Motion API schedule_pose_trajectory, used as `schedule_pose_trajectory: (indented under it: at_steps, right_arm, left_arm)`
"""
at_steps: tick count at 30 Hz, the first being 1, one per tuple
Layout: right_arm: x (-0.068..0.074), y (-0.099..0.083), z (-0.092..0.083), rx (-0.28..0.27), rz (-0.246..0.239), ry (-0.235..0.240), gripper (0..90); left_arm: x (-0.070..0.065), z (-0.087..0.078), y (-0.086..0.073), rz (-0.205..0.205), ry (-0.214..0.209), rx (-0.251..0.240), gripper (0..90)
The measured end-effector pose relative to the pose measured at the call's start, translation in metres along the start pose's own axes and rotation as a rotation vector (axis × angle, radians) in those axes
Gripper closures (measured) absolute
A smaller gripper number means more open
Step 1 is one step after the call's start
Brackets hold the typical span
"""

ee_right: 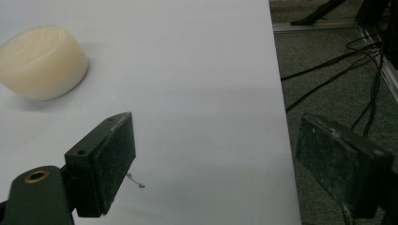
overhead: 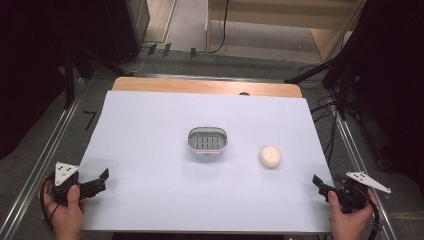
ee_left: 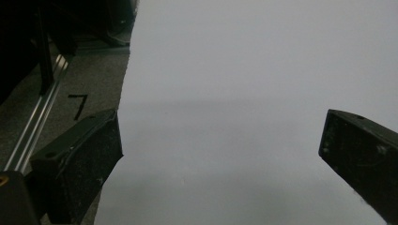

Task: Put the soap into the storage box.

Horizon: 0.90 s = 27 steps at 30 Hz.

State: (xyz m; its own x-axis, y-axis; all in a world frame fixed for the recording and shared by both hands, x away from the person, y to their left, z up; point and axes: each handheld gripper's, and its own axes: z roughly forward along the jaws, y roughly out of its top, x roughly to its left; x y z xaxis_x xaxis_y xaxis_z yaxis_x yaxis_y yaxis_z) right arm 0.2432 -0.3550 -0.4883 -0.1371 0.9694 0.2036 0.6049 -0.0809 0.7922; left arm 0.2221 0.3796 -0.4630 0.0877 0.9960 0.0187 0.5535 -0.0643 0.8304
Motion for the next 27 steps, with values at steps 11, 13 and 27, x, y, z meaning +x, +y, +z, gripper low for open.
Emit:
schedule_pose_trajectory:
  at_steps: [11, 13, 27]
  right_arm:
    - [0.009, 0.001, -0.004, -0.006, -0.001, 0.013, 8.9]
    - [0.010, 0.001, -0.005, -0.018, 0.009, 0.020, 8.9]
    - [0.032, 0.011, -0.001, 0.027, -0.026, 0.065, 2.7]
  left_arm:
    - [-0.003, 0.000, 0.000, 0.026, 0.010, -0.001, 0.3]
    - [-0.003, 0.000, 0.000, 0.027, 0.010, 0.001, 0.3]
    - [-0.004, 0.001, 0.000, 0.032, 0.022, 0.005, 0.3]
